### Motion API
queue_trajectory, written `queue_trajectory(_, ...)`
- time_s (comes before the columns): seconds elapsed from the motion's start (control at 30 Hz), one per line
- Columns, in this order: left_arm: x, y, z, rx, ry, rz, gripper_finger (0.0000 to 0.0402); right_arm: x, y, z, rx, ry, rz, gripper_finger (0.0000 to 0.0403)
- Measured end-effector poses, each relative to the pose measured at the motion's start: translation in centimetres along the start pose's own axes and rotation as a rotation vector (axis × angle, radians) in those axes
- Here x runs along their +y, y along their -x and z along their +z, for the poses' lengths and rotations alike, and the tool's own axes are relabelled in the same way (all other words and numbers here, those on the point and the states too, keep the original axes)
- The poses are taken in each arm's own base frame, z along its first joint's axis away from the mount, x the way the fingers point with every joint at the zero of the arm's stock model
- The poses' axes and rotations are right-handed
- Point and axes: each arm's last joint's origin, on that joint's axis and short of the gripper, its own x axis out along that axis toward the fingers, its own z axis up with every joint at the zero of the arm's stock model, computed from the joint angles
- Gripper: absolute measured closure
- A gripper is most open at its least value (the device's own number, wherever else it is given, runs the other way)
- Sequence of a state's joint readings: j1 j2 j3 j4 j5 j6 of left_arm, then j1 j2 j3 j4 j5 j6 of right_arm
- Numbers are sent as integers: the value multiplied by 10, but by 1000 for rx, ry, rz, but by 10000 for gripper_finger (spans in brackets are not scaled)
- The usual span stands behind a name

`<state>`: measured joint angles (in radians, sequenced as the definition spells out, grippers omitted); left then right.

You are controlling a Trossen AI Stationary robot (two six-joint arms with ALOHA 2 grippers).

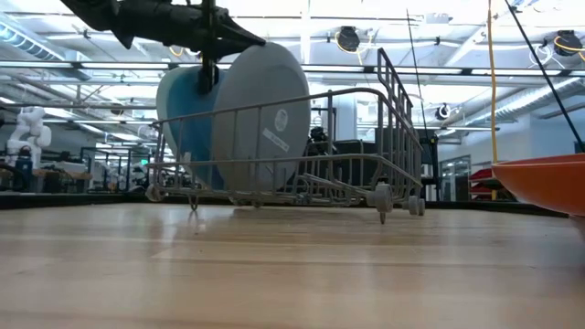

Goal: Sort dishes
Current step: Put the gray plate in the dish rack

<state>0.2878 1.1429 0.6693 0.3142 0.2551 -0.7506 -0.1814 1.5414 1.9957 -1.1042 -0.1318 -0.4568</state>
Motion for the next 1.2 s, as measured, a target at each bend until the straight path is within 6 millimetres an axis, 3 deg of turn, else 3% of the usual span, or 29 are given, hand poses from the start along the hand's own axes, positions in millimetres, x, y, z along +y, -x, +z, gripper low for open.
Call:
queue_trajectory(0.27,-5,8,6,-74,-28,18,395,0,0,0,0,0,0,282)
queue_trajectory(0.67,-13,18,11,-140,-49,6,283,0,0,0,0,0,1,282)
queue_trajectory(0.9,-24,32,18,-199,-107,-44,277,0,0,0,0,-3,1,282)
queue_trajectory(1.03,-39,39,23,-227,-215,-162,276,0,0,0,0,-3,1,282)
queue_trajectory(1.2,-44,34,16,-173,-282,-196,276,0,0,0,-1,0,0,282)
